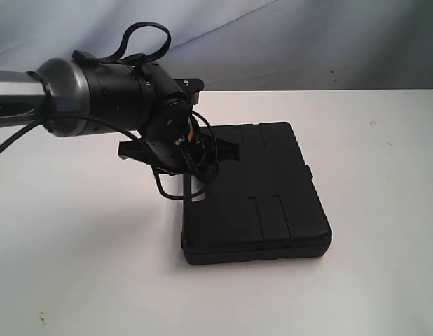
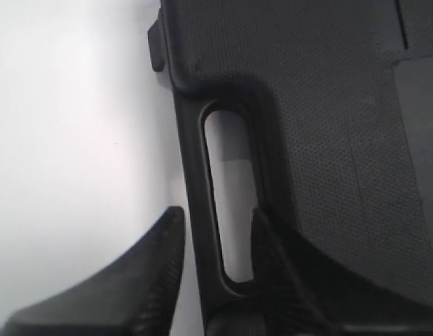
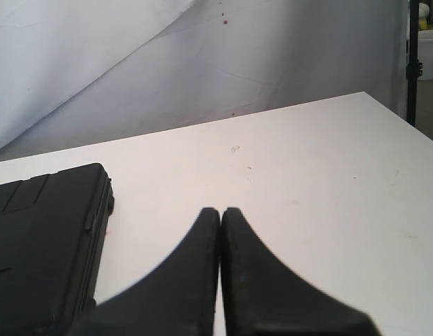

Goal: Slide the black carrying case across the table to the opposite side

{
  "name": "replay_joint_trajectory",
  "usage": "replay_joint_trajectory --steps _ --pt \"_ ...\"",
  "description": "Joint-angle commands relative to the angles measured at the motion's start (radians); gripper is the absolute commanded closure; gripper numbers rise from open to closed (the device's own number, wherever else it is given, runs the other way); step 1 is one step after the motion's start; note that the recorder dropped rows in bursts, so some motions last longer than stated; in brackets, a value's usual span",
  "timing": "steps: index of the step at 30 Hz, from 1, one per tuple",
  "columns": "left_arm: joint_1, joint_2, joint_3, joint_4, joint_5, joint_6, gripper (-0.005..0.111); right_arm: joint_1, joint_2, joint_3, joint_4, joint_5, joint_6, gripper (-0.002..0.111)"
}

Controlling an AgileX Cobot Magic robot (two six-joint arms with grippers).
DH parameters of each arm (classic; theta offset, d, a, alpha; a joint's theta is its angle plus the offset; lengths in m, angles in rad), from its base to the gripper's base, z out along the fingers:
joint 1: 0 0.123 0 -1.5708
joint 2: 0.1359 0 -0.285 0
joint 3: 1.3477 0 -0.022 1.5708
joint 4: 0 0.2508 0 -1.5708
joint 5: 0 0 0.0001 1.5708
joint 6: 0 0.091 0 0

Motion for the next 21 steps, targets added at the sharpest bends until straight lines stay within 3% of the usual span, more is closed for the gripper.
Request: replay_joint_trajectory --steps 1,15,21 --pt "-0.003 0.000 -0.007 0.003 -0.039 -0.024 0.060 0.003 -0.005 0.003 0.009 0.003 0.000 0.108" --pt "0.024 0.127 -0.009 0.013 -0.034 -0.095 0.060 0.003 -0.005 0.003 0.009 0.003 0.000 0.108" --pt "0.078 0.142 -0.009 -0.053 -0.044 -0.088 0.060 0.003 -0.005 0.003 0.009 0.003 0.000 0.108"
